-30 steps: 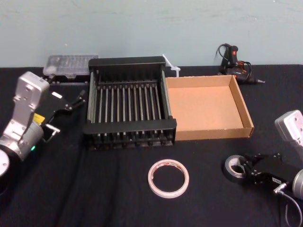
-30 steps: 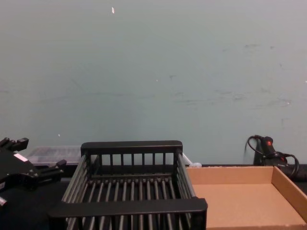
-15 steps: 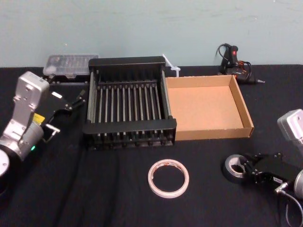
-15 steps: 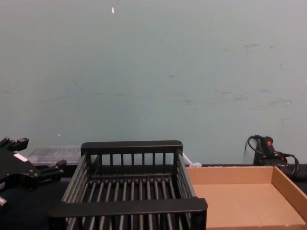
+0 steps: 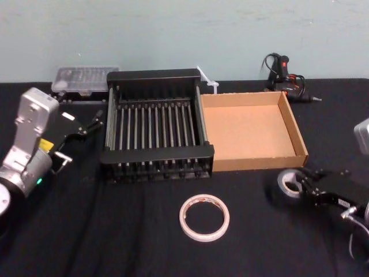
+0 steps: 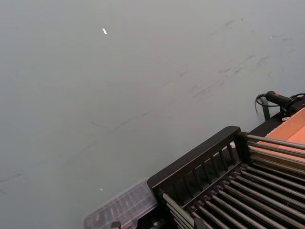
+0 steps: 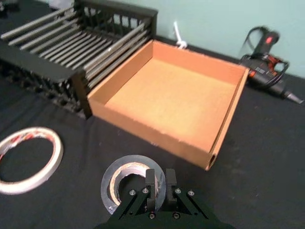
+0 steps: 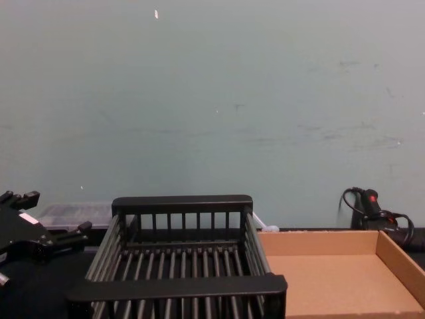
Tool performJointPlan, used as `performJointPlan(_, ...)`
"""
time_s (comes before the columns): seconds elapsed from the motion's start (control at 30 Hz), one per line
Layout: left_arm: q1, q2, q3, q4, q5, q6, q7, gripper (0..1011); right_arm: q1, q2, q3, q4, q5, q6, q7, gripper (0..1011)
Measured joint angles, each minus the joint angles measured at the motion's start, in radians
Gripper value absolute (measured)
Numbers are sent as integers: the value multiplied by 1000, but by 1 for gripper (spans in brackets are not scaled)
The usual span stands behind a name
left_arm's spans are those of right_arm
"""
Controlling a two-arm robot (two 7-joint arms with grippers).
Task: Pick up the white tape and place it into the black box , Pick up the silver tape and place it into the brown box.
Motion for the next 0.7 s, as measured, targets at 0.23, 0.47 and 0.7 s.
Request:
performJointPlan(0.23,0,0,0,0,0,0,0,1002,38,-26,8,9,4,-4,-32,135)
performJointPlan(0.47,0,0,0,0,0,0,0,1001,111,-66,-7,63,-23,-7,-61,135)
performJointPlan(0.7,0,0,0,0,0,0,0,1001,171,-100,-22,122,-41,-14,-64,135)
